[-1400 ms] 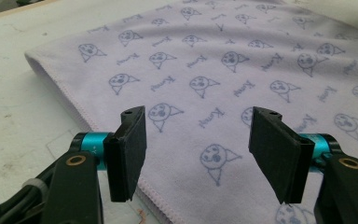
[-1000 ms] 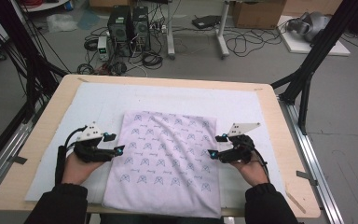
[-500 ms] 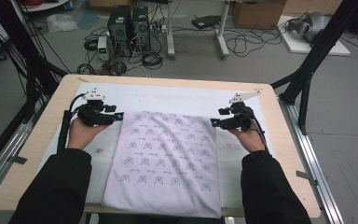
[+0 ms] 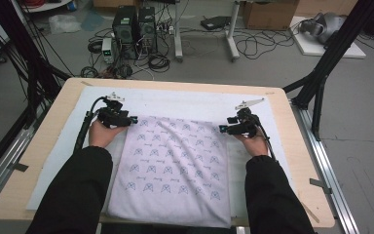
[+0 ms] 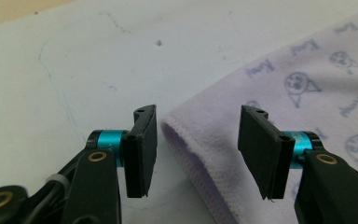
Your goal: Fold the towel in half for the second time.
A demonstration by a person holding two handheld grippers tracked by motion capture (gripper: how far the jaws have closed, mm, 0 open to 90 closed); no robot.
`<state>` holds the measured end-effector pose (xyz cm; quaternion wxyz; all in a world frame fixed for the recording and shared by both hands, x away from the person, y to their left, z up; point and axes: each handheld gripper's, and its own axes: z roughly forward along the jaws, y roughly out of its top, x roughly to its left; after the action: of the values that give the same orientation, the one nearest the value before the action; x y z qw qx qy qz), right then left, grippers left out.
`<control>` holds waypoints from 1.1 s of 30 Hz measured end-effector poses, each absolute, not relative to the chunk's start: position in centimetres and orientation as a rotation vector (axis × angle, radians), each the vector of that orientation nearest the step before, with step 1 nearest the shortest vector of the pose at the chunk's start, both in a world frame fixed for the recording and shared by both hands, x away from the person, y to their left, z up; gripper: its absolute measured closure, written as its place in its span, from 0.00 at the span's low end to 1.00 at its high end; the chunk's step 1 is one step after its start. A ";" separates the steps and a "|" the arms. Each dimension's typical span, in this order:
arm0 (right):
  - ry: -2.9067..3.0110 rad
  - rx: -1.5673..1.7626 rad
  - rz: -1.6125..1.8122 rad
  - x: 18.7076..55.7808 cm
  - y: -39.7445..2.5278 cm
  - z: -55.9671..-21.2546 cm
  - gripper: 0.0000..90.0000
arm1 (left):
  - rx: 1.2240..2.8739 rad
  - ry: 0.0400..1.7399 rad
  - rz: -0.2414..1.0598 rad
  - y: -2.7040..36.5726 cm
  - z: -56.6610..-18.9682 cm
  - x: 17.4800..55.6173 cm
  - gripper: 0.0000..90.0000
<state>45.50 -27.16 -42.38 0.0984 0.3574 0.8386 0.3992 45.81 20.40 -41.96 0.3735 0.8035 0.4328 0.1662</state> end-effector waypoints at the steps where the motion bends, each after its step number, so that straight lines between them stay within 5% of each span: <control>1: 2.486 1.066 1.161 45.6 -27.2 -42.7 0.43 | 2.047 1.124 0.412 20.4 -42.3 46.0 0.53; 6: 2.497 1.093 1.123 45.7 -27.4 -43.9 0.53 | 2.088 1.169 0.394 20.0 -43.5 46.4 0.58; 10: 2.526 1.084 1.162 45.5 -27.5 -44.4 0.80 | 2.110 1.089 0.357 19.5 -43.7 46.2 0.90; 12: 2.553 1.090 1.207 45.5 -27.5 -44.5 0.92 | 2.108 1.087 0.352 19.6 -43.6 46.2 0.93; 25: 2.473 1.024 1.331 43.8 -28.9 -40.3 0.95 | 1.975 0.928 0.372 21.4 -39.2 44.1 0.95; 33: 2.480 0.909 1.435 40.0 -29.6 -37.1 0.94 | 1.950 0.784 0.403 22.4 -37.0 39.8 0.95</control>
<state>40.03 -29.59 -37.05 0.0676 0.3018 0.8232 0.4761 39.77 22.35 -37.02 0.4801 0.7992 0.3216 0.1652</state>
